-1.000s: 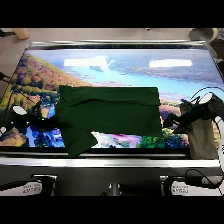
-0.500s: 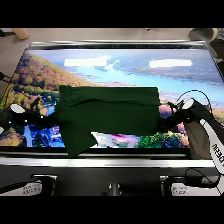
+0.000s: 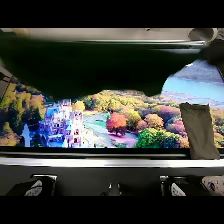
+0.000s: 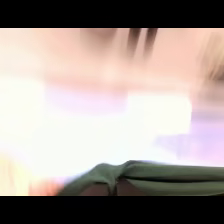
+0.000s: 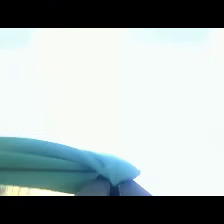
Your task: Fold the shirts.
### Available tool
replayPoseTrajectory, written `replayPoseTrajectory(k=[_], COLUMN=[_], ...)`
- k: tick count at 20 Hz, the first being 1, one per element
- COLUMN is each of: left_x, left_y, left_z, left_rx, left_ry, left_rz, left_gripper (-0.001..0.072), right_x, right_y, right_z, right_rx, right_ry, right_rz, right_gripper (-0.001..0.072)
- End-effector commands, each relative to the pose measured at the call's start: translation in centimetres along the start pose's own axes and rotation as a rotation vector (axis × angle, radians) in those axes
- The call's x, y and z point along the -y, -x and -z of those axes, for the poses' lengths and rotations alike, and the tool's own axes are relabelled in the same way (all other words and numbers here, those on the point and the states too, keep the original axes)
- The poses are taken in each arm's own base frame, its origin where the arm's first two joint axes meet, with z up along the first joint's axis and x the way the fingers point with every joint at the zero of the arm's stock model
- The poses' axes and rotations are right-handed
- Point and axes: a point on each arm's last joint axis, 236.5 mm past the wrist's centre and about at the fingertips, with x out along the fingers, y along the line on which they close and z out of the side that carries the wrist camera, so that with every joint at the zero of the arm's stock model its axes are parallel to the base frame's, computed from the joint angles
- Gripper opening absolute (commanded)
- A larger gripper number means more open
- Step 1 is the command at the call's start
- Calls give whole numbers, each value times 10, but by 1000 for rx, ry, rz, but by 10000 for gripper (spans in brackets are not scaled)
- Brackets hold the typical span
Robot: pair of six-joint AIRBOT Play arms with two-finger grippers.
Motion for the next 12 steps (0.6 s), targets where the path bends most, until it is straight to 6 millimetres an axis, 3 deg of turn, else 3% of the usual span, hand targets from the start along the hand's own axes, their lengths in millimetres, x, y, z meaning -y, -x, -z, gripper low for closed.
replayPoseTrajectory(k=[1, 3, 6, 9, 11, 12], left_x=[81, 84, 62, 37, 20, 9], left_y=[144, 165, 166, 139, 107, 88], left_z=[-91, -87, -80, -61, -34, -15], left_rx=[358, 377, 346, 226, 85, -6], left_ry=[-81, -105, -131, -125, -96, -74], left_rz=[47, 14, -88, -144, -149, -151], left_gripper=[32, 32, 32, 33, 33, 33], right_x=[-14, -16, -11, 1, 8, 13], right_y=[170, 195, 193, 165, 132, 110], right_z=[-73, -63, -49, -26, 10, 38], right_rx=[381, 387, 325, 185, -16, -167], right_ry=[70, 79, 78, 39, 5, -34], right_rz=[112, 130, 152, 173, 168, 166], right_gripper=[22, 23, 23, 23, 23, 23])
